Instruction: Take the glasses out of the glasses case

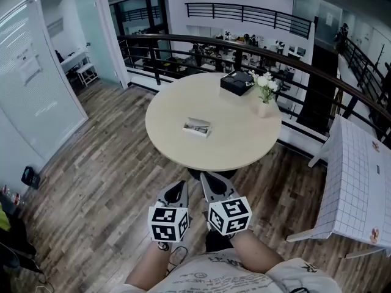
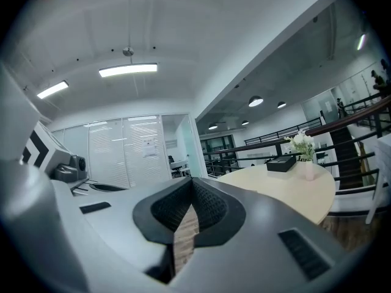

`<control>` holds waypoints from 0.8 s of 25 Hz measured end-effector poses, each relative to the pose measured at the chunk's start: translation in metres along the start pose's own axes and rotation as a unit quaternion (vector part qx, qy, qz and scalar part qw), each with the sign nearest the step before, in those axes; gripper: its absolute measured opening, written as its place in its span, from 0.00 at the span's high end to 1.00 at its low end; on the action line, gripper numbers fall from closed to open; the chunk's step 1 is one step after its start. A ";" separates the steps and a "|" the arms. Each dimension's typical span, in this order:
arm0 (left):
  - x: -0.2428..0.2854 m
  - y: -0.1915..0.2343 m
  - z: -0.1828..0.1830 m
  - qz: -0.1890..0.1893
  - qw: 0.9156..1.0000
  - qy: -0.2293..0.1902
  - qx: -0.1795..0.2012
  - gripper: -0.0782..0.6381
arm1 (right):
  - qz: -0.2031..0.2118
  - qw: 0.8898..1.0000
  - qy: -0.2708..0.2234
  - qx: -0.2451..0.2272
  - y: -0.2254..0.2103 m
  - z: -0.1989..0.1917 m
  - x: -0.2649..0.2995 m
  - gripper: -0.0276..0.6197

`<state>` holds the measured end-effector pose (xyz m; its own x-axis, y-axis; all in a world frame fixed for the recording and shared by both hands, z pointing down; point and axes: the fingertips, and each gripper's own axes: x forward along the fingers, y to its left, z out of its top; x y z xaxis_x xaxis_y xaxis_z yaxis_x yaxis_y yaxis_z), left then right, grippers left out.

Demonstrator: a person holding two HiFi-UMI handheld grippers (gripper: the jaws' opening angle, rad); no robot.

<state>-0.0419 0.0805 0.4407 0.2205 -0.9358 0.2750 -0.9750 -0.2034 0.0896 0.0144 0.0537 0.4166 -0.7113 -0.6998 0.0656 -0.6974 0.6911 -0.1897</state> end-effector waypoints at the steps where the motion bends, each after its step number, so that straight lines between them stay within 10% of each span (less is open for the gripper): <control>1: 0.004 0.003 -0.001 0.000 1.000 0.001 0.001 0.87 | 0.001 1.000 0.001 0.000 -0.001 -0.002 0.005 0.93; 20: 0.127 0.053 0.023 0.002 1.000 0.029 -0.010 0.87 | 0.007 0.999 0.035 -0.005 -0.073 0.003 0.119 0.93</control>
<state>-0.0661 -0.0554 0.4581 0.2193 -0.9182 0.3298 -0.9751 -0.1943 0.1073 -0.0194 -0.0809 0.4351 -0.7249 -0.6763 0.1314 -0.6882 0.7025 -0.1813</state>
